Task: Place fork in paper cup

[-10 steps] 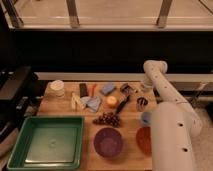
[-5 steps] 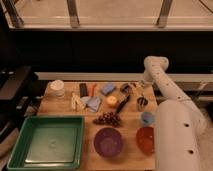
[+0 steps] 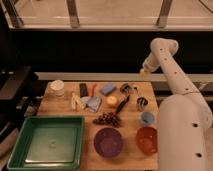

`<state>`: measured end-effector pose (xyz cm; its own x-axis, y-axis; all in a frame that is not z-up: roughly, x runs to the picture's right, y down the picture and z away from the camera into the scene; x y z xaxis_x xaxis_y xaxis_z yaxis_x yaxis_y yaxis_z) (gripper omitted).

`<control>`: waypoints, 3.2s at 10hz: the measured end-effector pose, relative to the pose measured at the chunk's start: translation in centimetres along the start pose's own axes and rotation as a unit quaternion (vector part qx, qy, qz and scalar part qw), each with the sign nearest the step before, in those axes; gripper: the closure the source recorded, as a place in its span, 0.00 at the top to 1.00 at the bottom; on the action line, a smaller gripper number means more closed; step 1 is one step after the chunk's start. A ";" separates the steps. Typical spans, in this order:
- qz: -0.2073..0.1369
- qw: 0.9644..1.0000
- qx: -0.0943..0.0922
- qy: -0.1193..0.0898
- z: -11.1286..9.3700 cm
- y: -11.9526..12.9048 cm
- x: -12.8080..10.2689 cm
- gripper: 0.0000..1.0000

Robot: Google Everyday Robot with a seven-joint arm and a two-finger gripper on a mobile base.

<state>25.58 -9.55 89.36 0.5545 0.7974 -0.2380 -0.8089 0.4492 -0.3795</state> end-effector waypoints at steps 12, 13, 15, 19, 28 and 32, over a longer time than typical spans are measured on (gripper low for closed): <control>-0.006 0.998 -0.007 0.059 7.2 0.7 3.8 0.80; -0.003 0.997 -0.008 0.070 8.5 0.5 4.4 0.80; 0.002 0.996 -0.013 0.090 10.1 0.5 5.3 0.80; 0.007 0.993 -0.033 0.110 12.3 2.1 6.9 0.80; -0.042 0.996 -0.020 0.083 15.2 3.6 7.7 0.80; -0.059 0.994 -0.026 0.085 15.9 4.4 7.9 0.79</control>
<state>23.33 5.12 100.04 0.6736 0.6585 -0.3357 -0.7276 0.5108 -0.4579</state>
